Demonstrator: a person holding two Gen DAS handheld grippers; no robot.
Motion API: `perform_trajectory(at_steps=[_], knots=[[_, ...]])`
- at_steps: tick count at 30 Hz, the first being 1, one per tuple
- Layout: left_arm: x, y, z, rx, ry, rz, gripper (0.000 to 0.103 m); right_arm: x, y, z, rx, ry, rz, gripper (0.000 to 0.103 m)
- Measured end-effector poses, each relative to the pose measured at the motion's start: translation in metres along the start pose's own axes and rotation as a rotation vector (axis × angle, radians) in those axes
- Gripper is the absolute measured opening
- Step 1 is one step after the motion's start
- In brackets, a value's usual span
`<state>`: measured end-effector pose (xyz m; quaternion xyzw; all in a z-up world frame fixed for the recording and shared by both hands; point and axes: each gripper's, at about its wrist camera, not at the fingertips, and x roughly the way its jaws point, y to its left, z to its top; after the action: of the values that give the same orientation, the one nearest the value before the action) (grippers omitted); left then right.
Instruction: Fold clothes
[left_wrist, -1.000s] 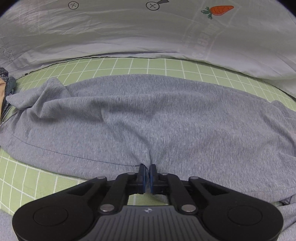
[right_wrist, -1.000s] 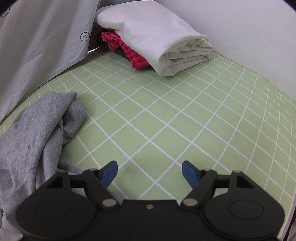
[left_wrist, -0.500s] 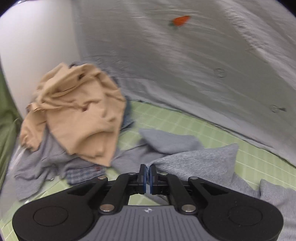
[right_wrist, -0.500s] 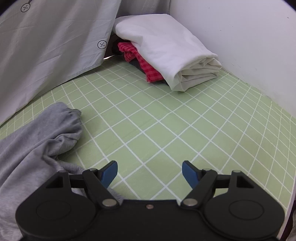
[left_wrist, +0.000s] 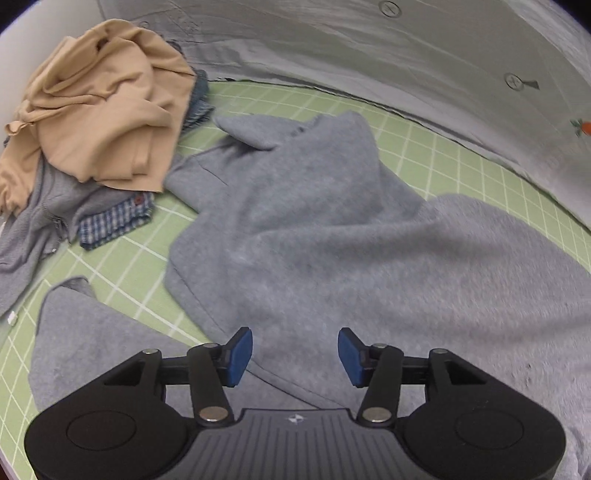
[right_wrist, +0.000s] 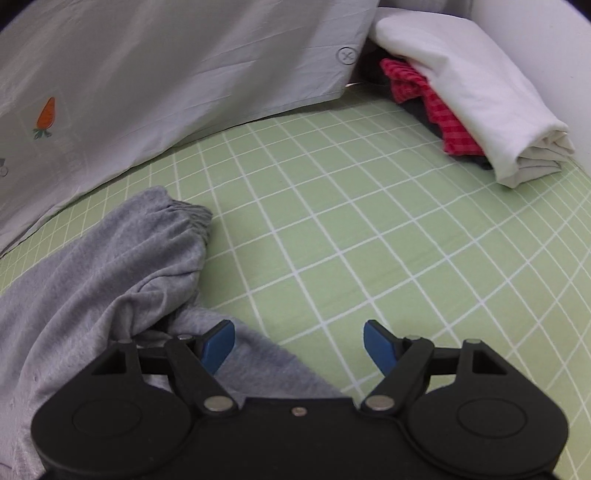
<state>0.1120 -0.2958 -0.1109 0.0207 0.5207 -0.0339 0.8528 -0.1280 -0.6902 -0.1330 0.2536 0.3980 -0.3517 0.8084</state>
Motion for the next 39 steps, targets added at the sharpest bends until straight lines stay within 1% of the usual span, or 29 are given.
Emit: perform_trajectory(at_steps=[2,6,8,10,12,13,14,17,19,20,21,23,25,26,27,28,29,30,31,33,35,37,39], knots=[[0.005,-0.014,-0.010,0.037,0.031,-0.032,0.056,0.006,0.015,0.002,-0.069,0.004,0.024,0.078],[0.015,-0.024,-0.022,0.054,0.095,-0.038,0.056,0.014,0.040,0.004,-0.228,0.013,0.041,0.078],[0.015,-0.027,-0.026,0.076,0.090,-0.029,0.058,0.018,0.048,0.005,-0.292,0.023,0.049,0.077],[0.015,-0.029,-0.028,0.093,0.090,-0.026,0.061,0.018,0.048,0.005,-0.324,0.036,0.111,0.062],[0.016,-0.031,-0.028,0.103,0.091,-0.026,0.065,0.013,0.043,0.005,-0.305,0.029,0.153,0.014],[0.016,-0.032,-0.028,0.105,0.089,-0.022,0.065,0.010,0.040,0.006,-0.293,0.025,0.174,0.005],[0.016,-0.034,-0.028,0.108,0.087,-0.018,0.066,0.008,0.037,0.007,-0.282,0.020,0.194,0.005],[0.017,-0.035,-0.029,0.114,0.080,-0.010,0.067,-0.022,0.013,0.009,-0.229,-0.117,0.016,0.004],[0.017,-0.035,-0.029,0.116,0.075,-0.011,0.067,-0.052,-0.018,0.010,-0.145,-0.218,-0.167,0.004],[0.017,-0.035,-0.030,0.117,0.073,-0.013,0.069,-0.064,-0.035,0.009,-0.090,-0.245,-0.232,0.004],[0.017,-0.035,-0.030,0.117,0.075,-0.020,0.072,-0.073,-0.055,0.007,-0.034,-0.238,-0.266,0.004],[0.017,-0.037,-0.033,0.128,0.070,-0.018,0.073,-0.071,-0.084,-0.003,0.030,-0.132,-0.263,0.004],[0.017,-0.037,-0.033,0.122,0.077,-0.014,0.074,-0.061,-0.101,-0.018,0.077,-0.031,-0.235,0.007],[0.018,-0.036,-0.032,0.120,0.083,-0.016,0.074,-0.057,-0.106,-0.024,0.093,0.010,-0.227,0.014],[0.018,-0.035,-0.032,0.118,0.089,-0.018,0.074,-0.056,-0.106,-0.029,0.103,0.011,-0.230,0.027],[0.018,-0.035,-0.031,0.116,0.094,-0.019,0.074,-0.058,-0.104,-0.031,0.116,-0.013,-0.239,0.033],[0.018,-0.034,-0.031,0.114,0.097,-0.020,0.075,-0.060,-0.104,-0.029,0.136,-0.042,-0.246,0.045],[0.017,-0.033,-0.032,0.113,0.100,-0.021,0.075,-0.062,-0.104,-0.027,0.161,-0.072,-0.248,0.053],[0.017,-0.033,-0.031,0.108,0.104,-0.020,0.075,-0.063,-0.103,-0.023,0.178,-0.097,-0.242,0.056],[0.017,-0.032,-0.030,0.099,0.112,-0.019,0.076,-0.060,-0.094,-0.007,0.179,-0.136,-0.192,0.064],[0.017,-0.031,-0.029,0.090,0.120,-0.017,0.076,-0.051,-0.078,0.008,0.113,-0.150,-0.178,0.065],[0.017,-0.030,-0.028,0.081,0.128,-0.016,0.076,-0.040,-0.055,0.021,0.005,-0.162,-0.156,0.068],[0.015,-0.026,-0.024,0.052,0.118,-0.011,0.076,-0.023,-0.032,0.028,-0.098,-0.147,-0.099,0.073]])
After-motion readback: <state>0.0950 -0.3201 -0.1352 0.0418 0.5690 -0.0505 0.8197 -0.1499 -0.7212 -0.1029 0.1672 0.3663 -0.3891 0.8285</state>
